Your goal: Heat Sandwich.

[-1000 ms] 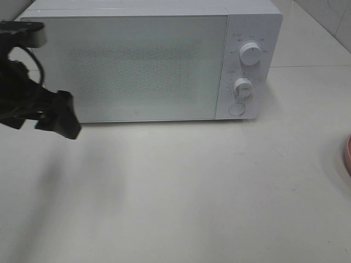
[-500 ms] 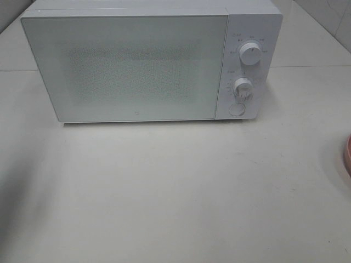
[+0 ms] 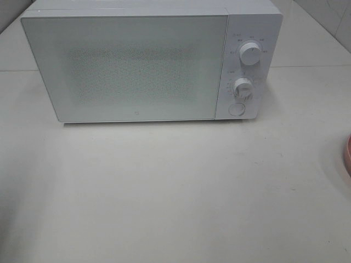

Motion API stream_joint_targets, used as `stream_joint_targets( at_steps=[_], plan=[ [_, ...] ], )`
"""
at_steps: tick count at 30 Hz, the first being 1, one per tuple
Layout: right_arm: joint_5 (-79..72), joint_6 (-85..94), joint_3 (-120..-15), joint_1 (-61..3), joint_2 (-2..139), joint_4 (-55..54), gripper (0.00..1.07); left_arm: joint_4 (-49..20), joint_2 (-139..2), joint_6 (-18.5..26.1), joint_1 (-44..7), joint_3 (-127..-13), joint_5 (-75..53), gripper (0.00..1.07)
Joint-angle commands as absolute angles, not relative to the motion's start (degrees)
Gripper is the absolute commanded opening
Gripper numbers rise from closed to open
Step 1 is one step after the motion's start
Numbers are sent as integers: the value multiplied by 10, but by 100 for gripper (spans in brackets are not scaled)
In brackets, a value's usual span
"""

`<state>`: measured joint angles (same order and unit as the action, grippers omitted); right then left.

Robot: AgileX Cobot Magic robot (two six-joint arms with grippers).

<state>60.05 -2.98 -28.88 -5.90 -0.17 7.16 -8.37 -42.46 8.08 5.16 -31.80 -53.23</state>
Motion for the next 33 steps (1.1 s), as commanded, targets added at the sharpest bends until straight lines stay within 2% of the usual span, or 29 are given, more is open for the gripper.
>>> stream_joint_targets(
  at_steps=[1, 8, 18, 27, 33],
  plan=[
    [595, -32, -287, -57, -17, 74, 76, -81, -393, 78, 54, -299, -533, 101],
    [595, -32, -287, -57, -17, 74, 76, -84, -317, 72, 54, -301, -554, 101],
    [595, -32, -287, -57, -17, 74, 76, -42, -252, 16, 54, -284, -594, 101],
    [595, -32, -287, -57, -17, 74, 76, -41, -189, 16, 54, -284, -594, 101],
    [595, -32, -287, -57, -17, 74, 76, -41, -63, 18, 54, -284, -594, 101]
  ],
)
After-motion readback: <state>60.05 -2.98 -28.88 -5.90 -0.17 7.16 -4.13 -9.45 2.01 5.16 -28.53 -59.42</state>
